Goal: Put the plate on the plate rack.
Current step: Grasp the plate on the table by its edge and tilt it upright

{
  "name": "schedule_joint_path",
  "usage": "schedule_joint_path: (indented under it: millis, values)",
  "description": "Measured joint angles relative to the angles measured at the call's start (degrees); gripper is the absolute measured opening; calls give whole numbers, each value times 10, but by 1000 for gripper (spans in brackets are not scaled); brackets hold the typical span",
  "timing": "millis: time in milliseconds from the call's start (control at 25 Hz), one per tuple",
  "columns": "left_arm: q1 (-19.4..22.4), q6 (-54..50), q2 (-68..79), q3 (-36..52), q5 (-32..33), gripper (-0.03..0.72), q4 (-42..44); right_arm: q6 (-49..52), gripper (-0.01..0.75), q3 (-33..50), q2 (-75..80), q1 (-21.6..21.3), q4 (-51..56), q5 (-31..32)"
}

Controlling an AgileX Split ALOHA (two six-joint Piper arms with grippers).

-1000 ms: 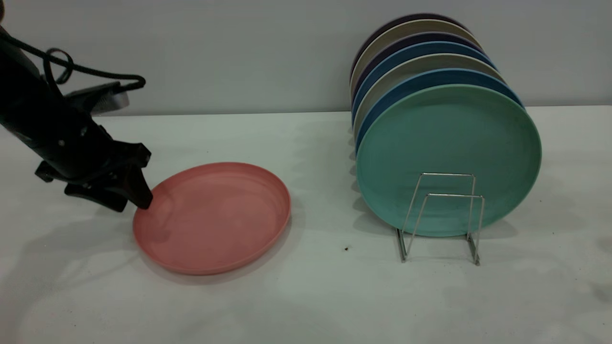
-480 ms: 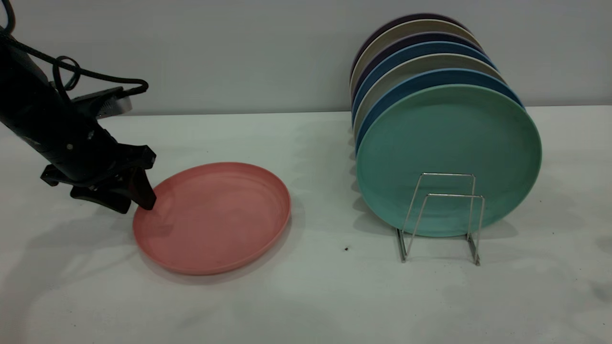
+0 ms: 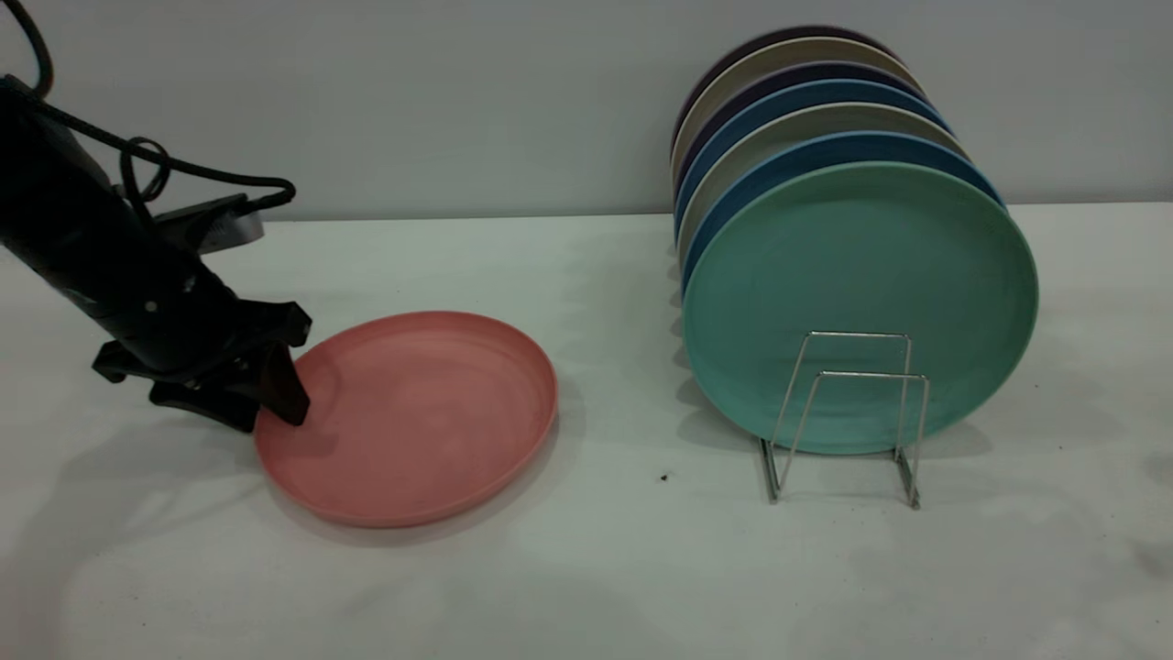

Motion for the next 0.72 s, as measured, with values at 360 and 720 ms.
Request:
schedule_joint_path:
  millis: [360,720]
  values:
    - [-19,2,4,-1,-11,134,2,0,239,0,0,0,0,-1]
    - [-19,1,3,-1,-8,26,3,-1,239,0,0,0,0,-3]
